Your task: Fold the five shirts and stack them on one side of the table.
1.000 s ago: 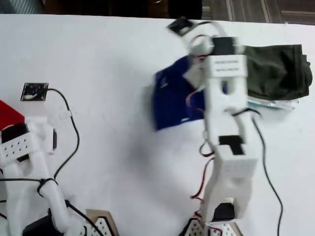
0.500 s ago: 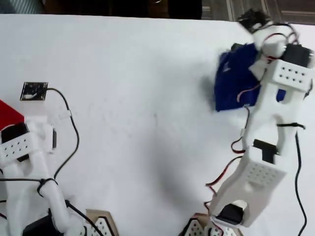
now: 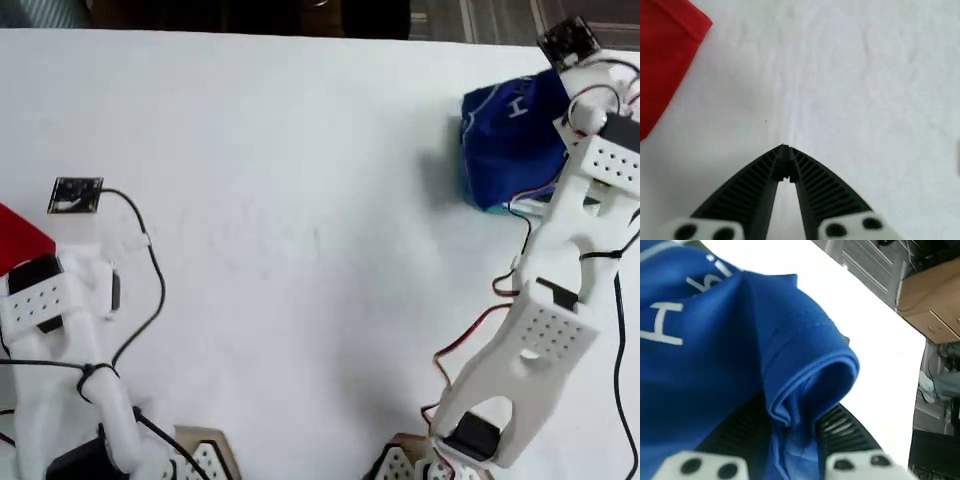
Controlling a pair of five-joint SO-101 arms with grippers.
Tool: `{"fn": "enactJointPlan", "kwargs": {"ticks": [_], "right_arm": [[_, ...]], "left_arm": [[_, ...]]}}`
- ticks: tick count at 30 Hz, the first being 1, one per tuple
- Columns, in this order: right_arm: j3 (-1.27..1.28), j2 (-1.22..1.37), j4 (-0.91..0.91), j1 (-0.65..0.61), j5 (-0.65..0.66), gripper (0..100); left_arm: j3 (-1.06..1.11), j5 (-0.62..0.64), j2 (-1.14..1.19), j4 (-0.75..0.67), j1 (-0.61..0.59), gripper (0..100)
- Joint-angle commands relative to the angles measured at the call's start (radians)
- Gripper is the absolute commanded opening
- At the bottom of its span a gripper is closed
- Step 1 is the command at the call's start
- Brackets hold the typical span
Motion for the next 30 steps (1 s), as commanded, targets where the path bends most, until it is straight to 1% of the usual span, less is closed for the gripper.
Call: {"fn": "enactJointPlan", "kwargs": {"ticks": [1, 4, 6, 12, 15, 16, 18, 21, 25, 27, 30], "right_arm": [[-0.014, 0.047, -0.154, 0.051, 0.003, 2.0], [-0.014, 0.117, -0.259, 0.071, 0.006, 2.0], [-0.014, 0.147, -0.297, 0.077, 0.006, 2.0], [-0.014, 0.117, -0.232, 0.076, 0.003, 2.9], [-0.014, 0.045, -0.157, 0.068, -0.002, 10.9], [-0.014, 0.015, -0.137, 0.065, -0.021, 14.3], [-0.014, -0.051, -0.125, 0.061, -0.106, 19.1], [-0.014, -0.159, -0.125, 0.047, -0.224, 19.8], [-0.014, -0.254, -0.177, 0.025, -0.385, 19.8], [-0.014, -0.262, -0.217, 0.010, -0.431, 19.8], [-0.005, -0.259, -0.231, -0.012, -0.437, 19.7]], "left_arm": [[-0.004, -0.002, -0.037, -0.012, -0.009, 3], [-0.005, -0.002, -0.037, -0.012, -0.009, 3], [-0.005, -0.002, -0.037, -0.012, -0.008, 3], [-0.010, -0.002, -0.037, -0.012, -0.006, 3], [-0.005, -0.002, -0.037, -0.012, -0.006, 3], [-0.005, -0.002, -0.037, -0.012, -0.006, 3], [-0.004, -0.002, -0.037, -0.012, -0.006, 3], [-0.005, -0.002, -0.037, -0.012, -0.006, 3], [-0.005, -0.002, -0.037, -0.012, -0.006, 3], [-0.004, -0.002, -0.037, -0.012, -0.006, 3], [-0.004, -0.002, -0.037, -0.012, -0.006, 3]]}}
